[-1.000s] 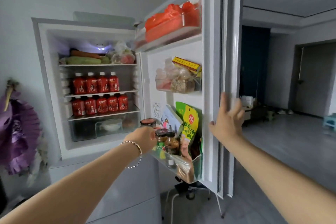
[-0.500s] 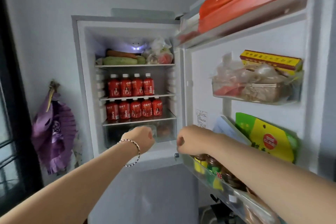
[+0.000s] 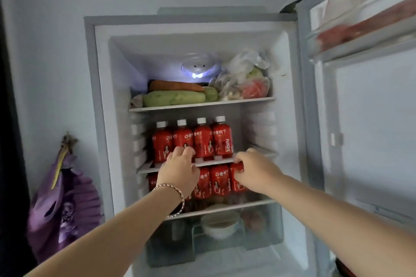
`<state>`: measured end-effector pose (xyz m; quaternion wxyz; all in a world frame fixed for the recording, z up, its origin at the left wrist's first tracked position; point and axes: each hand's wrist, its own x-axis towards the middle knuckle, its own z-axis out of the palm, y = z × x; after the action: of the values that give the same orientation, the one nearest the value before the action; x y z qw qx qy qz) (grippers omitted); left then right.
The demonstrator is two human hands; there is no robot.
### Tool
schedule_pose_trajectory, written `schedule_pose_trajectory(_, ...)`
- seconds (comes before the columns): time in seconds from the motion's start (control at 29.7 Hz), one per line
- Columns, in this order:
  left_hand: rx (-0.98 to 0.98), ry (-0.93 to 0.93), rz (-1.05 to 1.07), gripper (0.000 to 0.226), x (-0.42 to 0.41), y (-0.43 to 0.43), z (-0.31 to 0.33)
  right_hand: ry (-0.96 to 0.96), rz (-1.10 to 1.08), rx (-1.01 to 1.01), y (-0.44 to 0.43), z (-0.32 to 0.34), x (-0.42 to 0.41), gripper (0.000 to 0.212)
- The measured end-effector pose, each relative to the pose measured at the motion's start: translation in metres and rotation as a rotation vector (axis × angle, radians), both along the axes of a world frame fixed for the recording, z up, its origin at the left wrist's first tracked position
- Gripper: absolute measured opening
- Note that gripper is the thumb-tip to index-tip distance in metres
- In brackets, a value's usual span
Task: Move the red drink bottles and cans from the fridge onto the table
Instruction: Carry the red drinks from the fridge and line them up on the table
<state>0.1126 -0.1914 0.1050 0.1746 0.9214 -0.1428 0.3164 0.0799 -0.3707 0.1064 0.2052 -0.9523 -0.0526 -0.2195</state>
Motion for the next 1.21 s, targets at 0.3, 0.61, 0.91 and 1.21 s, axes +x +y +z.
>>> schedule_pose_trajectory(0.3, -0.001, -0.074, 0.125, 0.049, 0.139, -0.013, 0.052, -0.156, 0.004, 0.274, -0.009, 0.037, 0.173, 0.069)
schedule_pose_trajectory(0.61, 0.108, -0.034, 0.268, 0.053, 0.216, -0.026, 0.085, -0.331, 0.102, 0.492, -0.007, 0.021, 0.258, 0.054)
schedule_pose_trajectory(0.91, 0.498, -0.214, 0.293, 0.053, 0.182, -0.058, 0.094, -0.400, 0.102, 0.502, -0.007, 0.016, 0.268, 0.054)
schedule_pose_trajectory(1.21, 0.249, 0.134, 0.072, 0.065, 0.245, -0.050, 0.102, -0.357, 0.095, 0.530, -0.007, 0.017, 0.271, 0.062)
